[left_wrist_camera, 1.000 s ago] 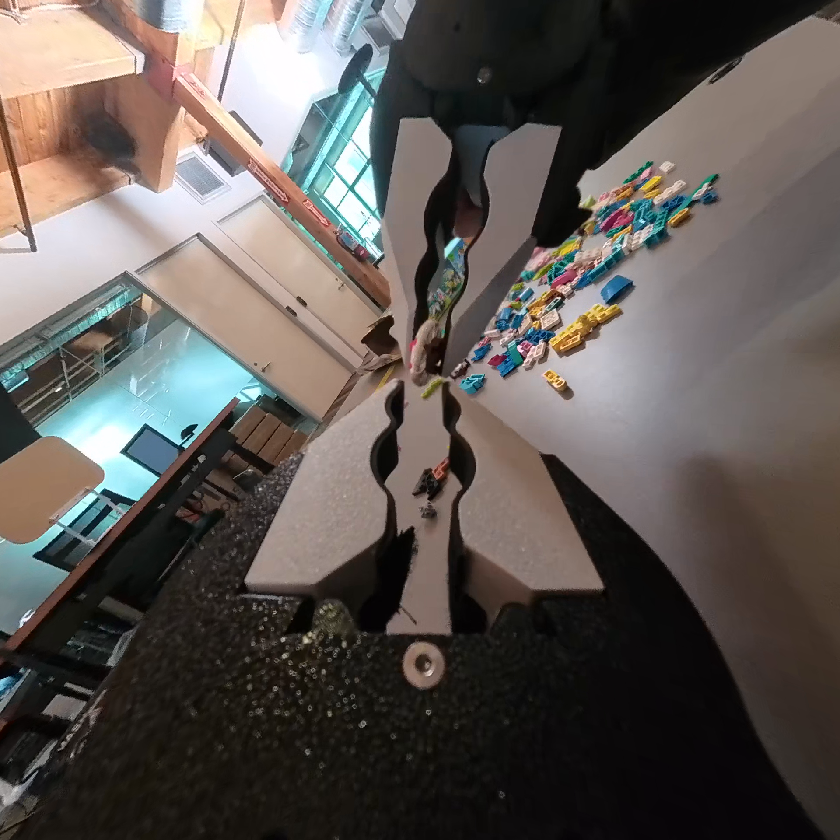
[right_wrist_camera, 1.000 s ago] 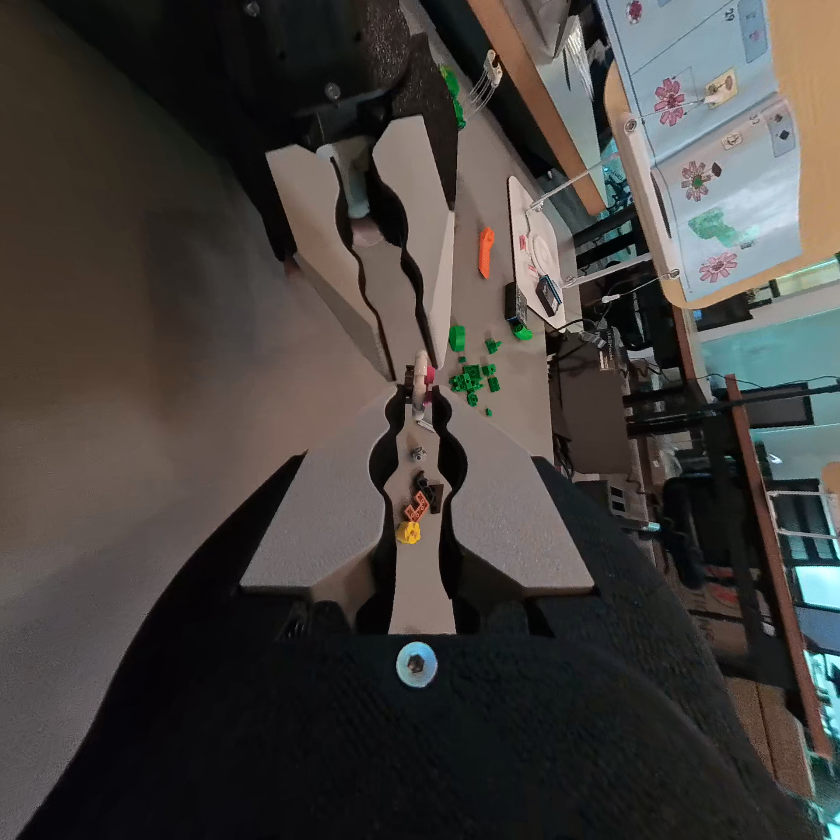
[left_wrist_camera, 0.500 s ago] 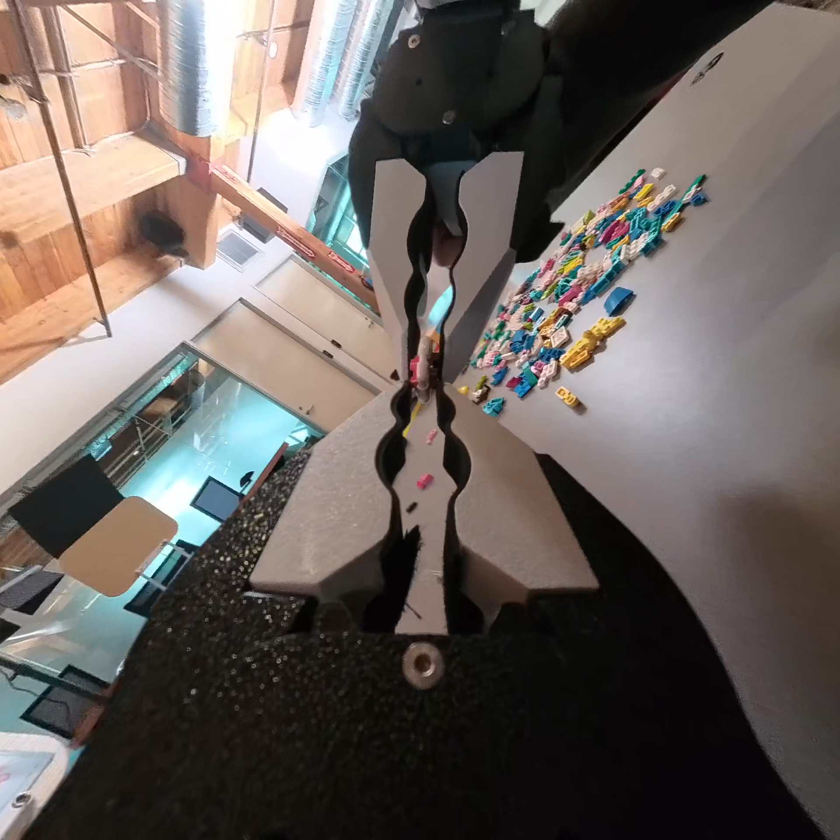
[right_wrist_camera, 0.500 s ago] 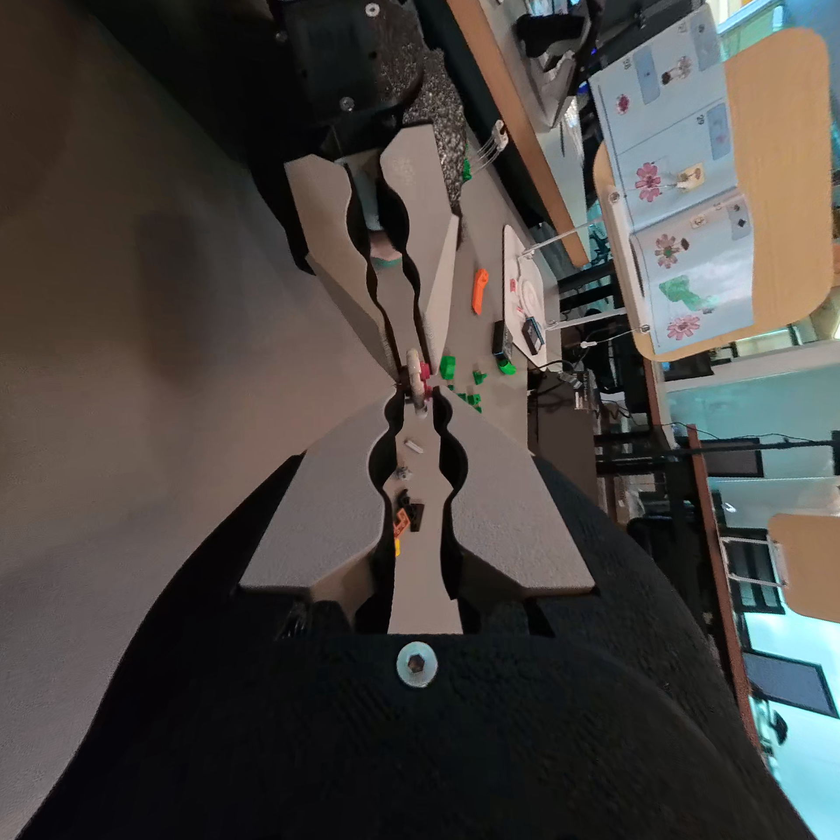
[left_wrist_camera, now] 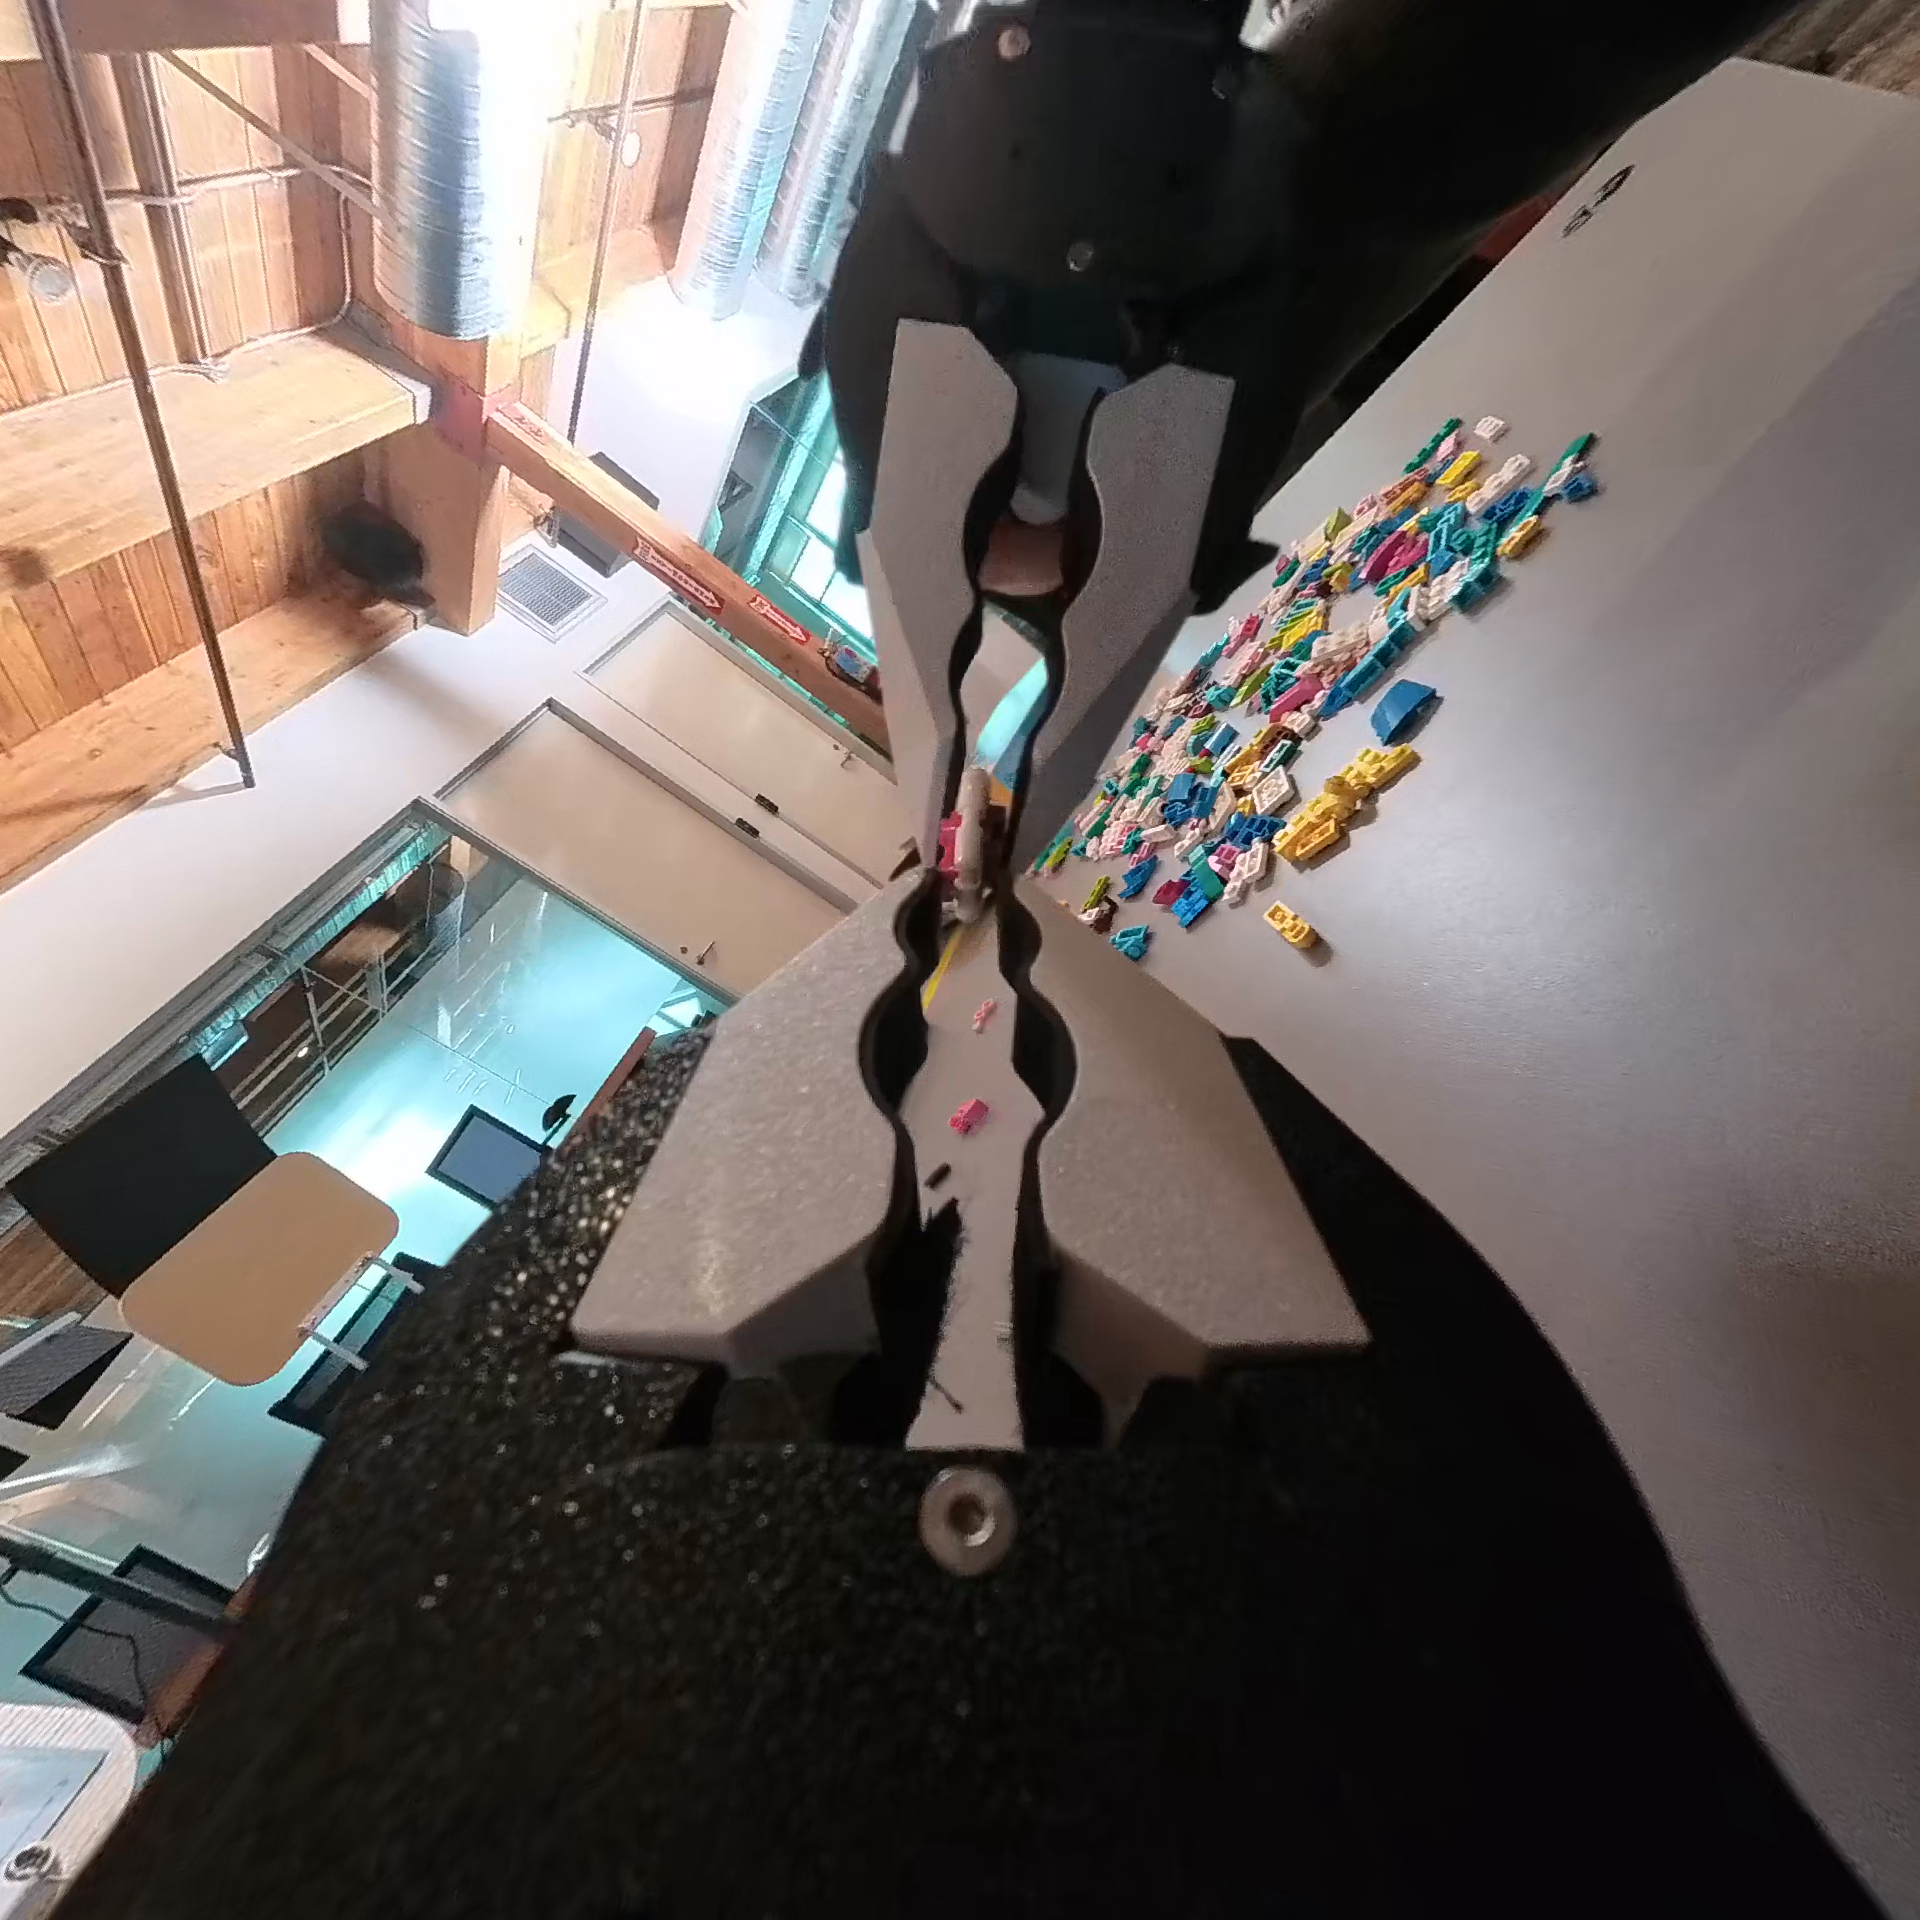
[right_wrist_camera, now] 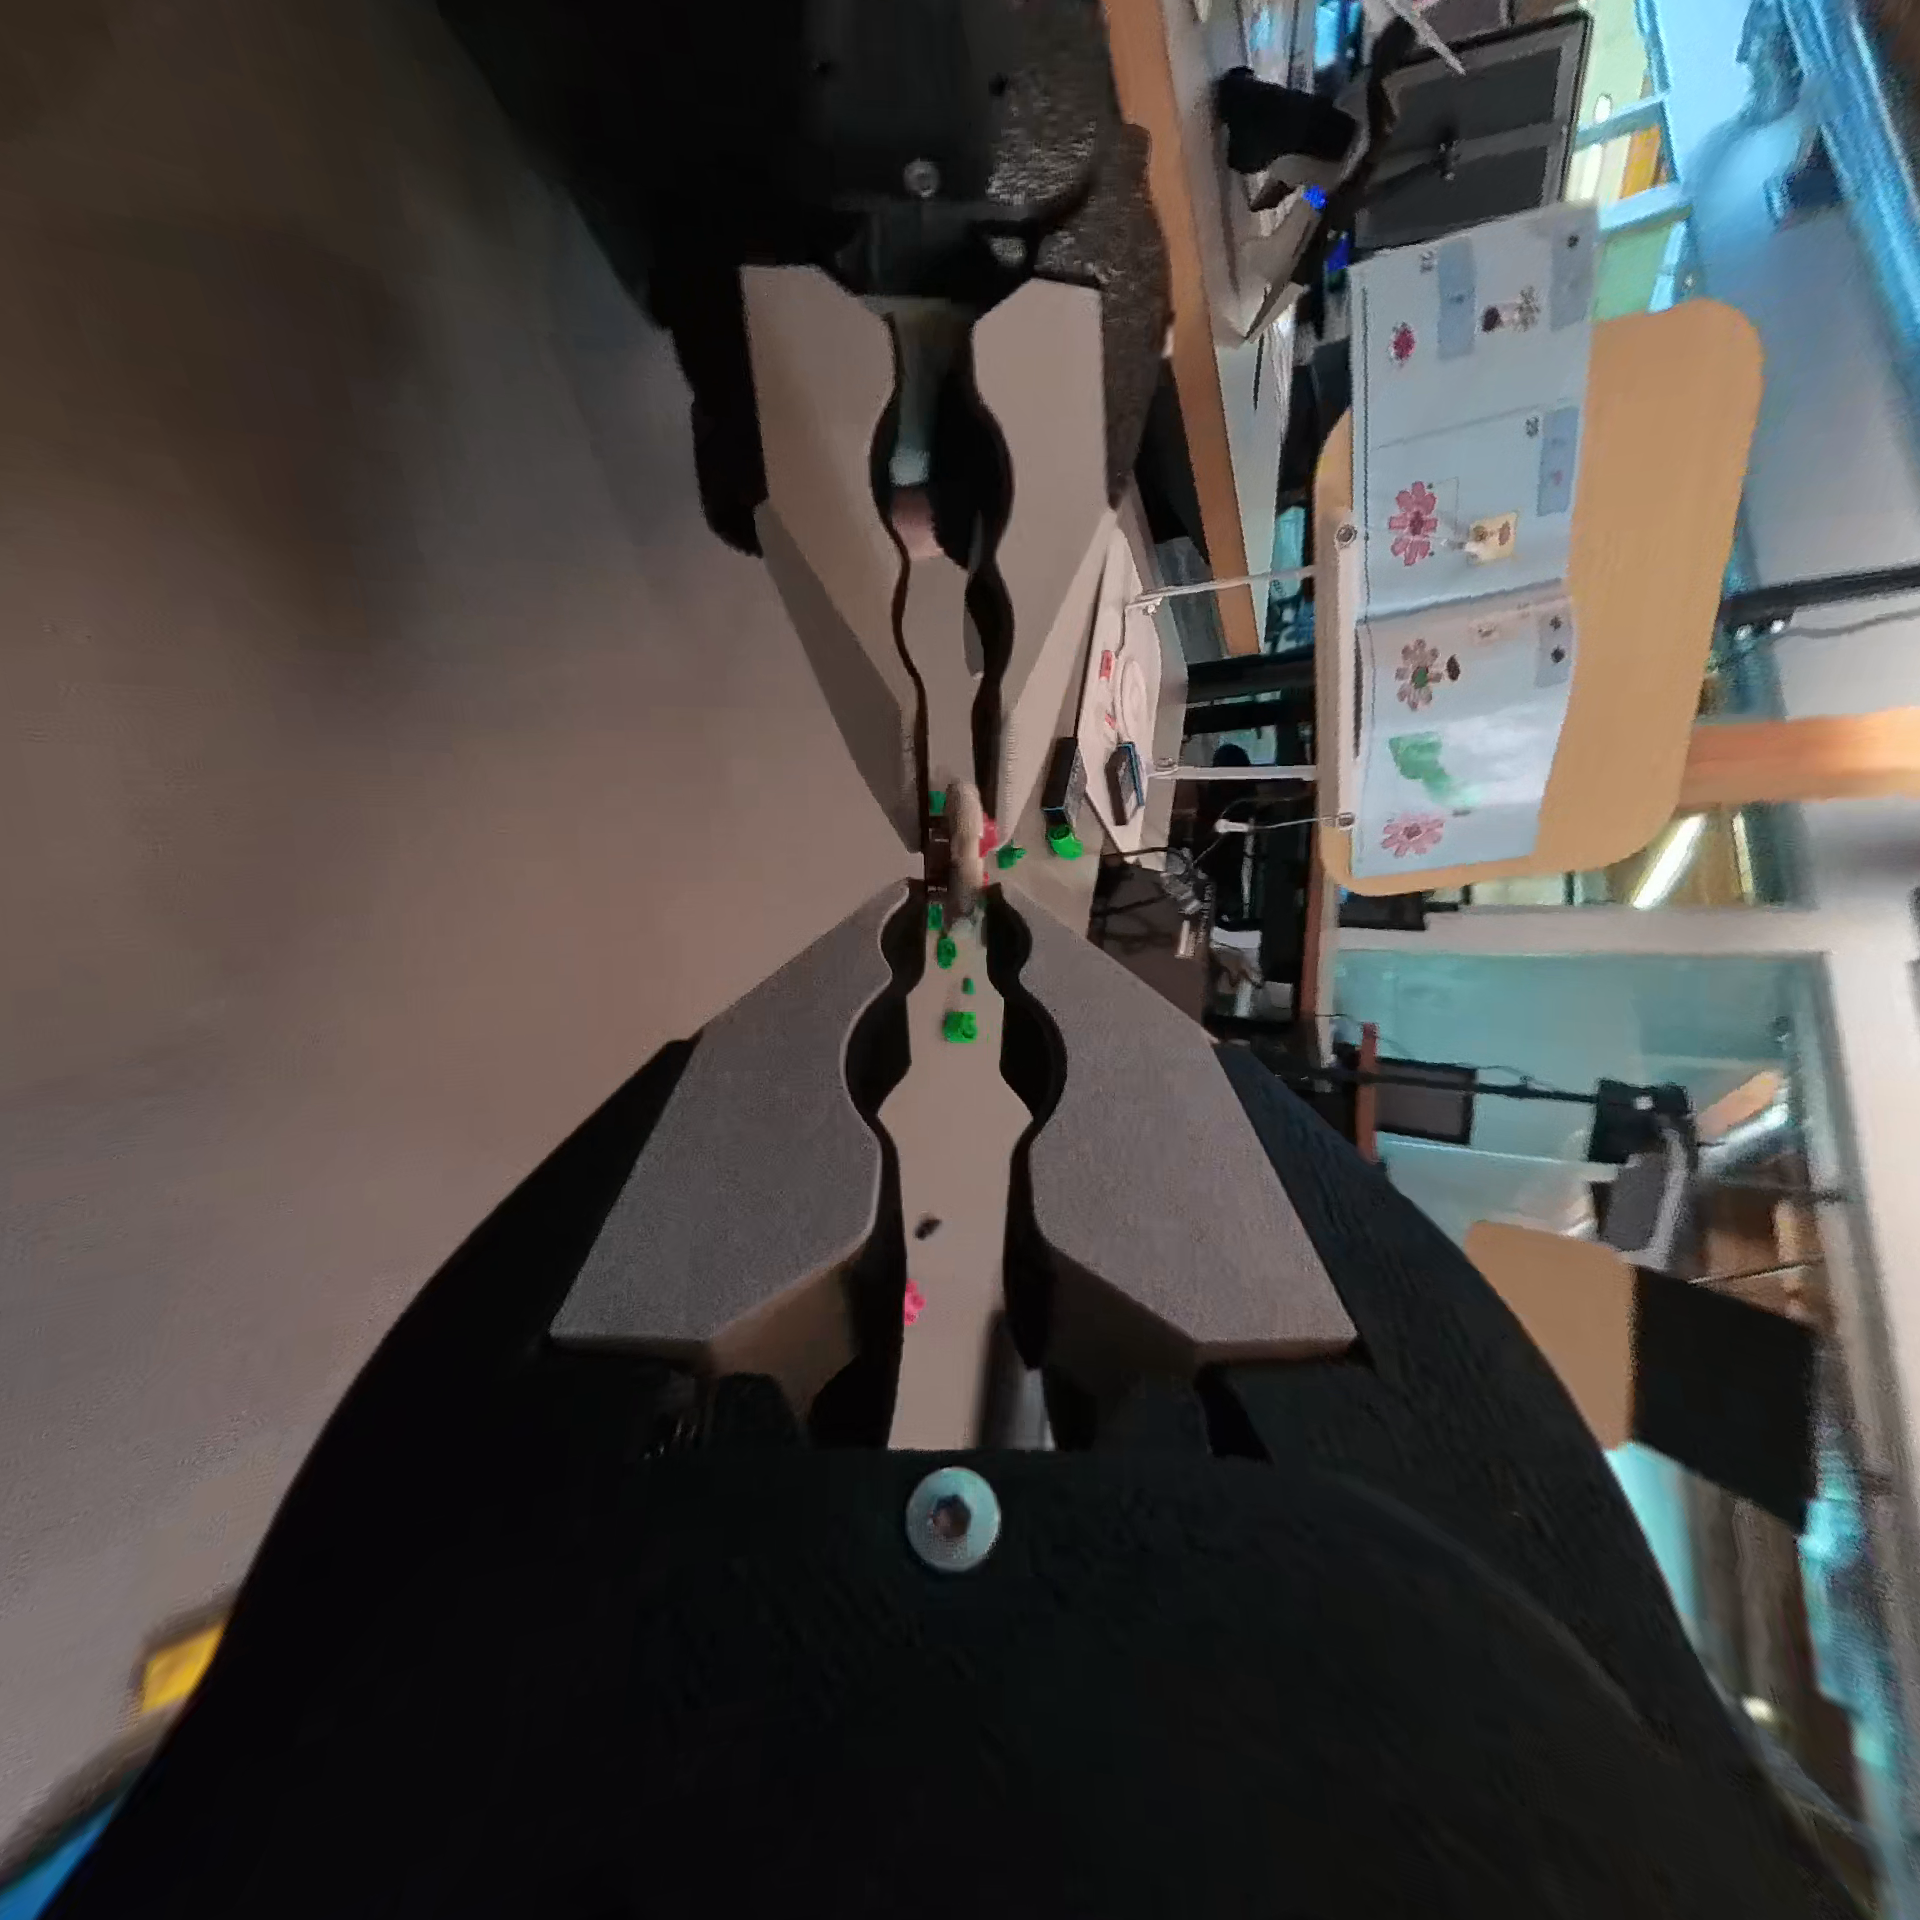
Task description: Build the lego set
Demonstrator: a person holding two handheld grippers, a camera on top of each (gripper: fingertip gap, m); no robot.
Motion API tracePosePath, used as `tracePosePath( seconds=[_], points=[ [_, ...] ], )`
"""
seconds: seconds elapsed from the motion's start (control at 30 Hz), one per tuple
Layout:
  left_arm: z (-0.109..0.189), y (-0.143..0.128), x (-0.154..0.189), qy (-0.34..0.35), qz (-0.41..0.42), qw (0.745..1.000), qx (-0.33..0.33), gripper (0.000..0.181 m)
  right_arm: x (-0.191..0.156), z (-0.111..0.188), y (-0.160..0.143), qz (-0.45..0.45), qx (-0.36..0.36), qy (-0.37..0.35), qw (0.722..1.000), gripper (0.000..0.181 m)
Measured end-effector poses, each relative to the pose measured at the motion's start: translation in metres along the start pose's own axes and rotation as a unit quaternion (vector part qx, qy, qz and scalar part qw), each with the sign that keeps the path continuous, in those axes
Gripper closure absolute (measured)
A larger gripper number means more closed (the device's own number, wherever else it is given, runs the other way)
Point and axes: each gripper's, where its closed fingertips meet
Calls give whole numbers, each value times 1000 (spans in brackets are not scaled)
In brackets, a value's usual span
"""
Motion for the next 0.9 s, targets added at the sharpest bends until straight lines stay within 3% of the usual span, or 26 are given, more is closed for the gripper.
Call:
tracePosePath(
  seconds=[0.13,0.27,0.3,0.37,0.47,0.57,0.63,0.77,0.9],
  points=[
    [0,-1,1,-3,-2,1000,-3,174,0,-1,0,59,-25,-10,998,172],
    [-1,-5,-4,14,-5,1000,-13,174,5,0,-5,46,-7,-37,998,166],
    [-1,-12,-9,30,-14,999,-33,173,11,2,-14,8,-3,-42,999,154],
    [0,-28,-17,58,-49,995,-70,174,28,5,-52,-135,-4,-64,989,150],
    [0,-51,-23,77,-94,985,-123,173,24,-6,-161,-372,-121,-75,917,160],
    [-2,-61,-22,76,-115,980,-143,174,-3,-26,-225,-500,-173,-63,847,173],
    [-4,-63,-21,74,-118,979,-147,174,-27,-44,-236,-561,-169,-2,811,172],
    [-5,-64,-18,67,-122,979,-150,174,-57,-67,-256,-568,-196,65,796,162],
    [-6,-63,-15,61,-131,978,-152,174,-63,-80,-263,-604,-170,80,775,158]
  ],
)
Point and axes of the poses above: each gripper's, where its closed fingertips meet, z back along the fingers, y out of its top, x = y × z across the jaws, and after that the axes turned 8 degrees about z, right-handed
